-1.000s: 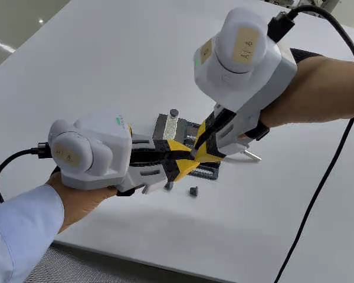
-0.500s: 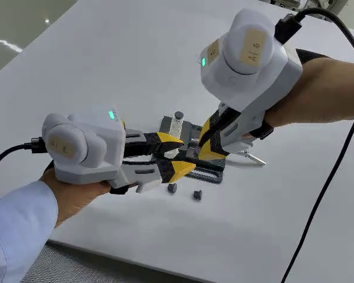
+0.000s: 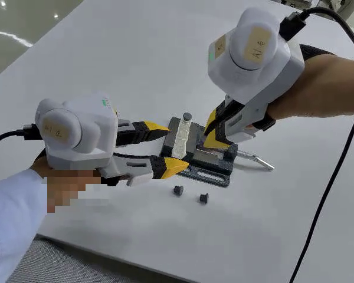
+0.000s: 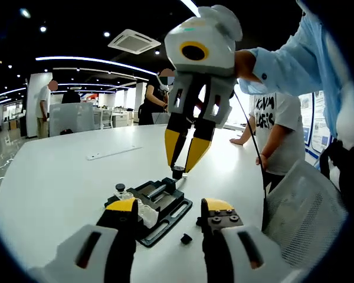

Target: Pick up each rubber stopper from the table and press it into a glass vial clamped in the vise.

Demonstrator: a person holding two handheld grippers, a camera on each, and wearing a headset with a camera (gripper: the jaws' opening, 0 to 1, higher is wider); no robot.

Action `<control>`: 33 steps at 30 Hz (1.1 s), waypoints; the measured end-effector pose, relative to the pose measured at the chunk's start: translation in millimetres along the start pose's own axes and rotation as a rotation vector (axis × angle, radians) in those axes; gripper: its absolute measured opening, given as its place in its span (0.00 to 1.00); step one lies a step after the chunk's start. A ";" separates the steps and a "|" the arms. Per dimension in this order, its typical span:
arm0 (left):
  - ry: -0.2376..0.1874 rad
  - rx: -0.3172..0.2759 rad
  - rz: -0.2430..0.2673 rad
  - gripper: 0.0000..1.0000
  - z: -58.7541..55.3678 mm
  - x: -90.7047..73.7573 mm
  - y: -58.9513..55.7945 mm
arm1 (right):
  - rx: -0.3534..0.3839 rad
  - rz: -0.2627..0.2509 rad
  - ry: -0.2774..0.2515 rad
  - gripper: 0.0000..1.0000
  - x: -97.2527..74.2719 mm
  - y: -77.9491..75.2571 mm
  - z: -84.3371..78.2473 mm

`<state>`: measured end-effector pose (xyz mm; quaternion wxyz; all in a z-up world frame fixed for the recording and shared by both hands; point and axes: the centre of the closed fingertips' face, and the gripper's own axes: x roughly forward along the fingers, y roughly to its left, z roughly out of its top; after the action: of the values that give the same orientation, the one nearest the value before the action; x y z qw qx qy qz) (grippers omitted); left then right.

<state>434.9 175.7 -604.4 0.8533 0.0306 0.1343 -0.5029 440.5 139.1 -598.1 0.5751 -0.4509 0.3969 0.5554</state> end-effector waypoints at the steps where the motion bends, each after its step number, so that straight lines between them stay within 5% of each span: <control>1: 0.000 -0.001 0.001 0.40 -0.6 -0.5 1.2 | 0.001 0.000 0.000 0.06 0.8 -1.9 0.0; 18: 0.036 0.004 0.021 0.58 -14.0 -7.0 12.9 | -0.007 -0.039 0.028 0.06 18.2 -46.5 3.0; 33: 0.062 -0.030 0.032 0.74 -21.9 -10.0 18.6 | -0.042 -0.042 0.070 0.06 47.4 -69.0 1.9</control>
<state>442.1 197.4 -624.4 0.8570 0.0354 0.1676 -0.4861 512.4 155.9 -637.6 0.5630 -0.4901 0.3954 0.5353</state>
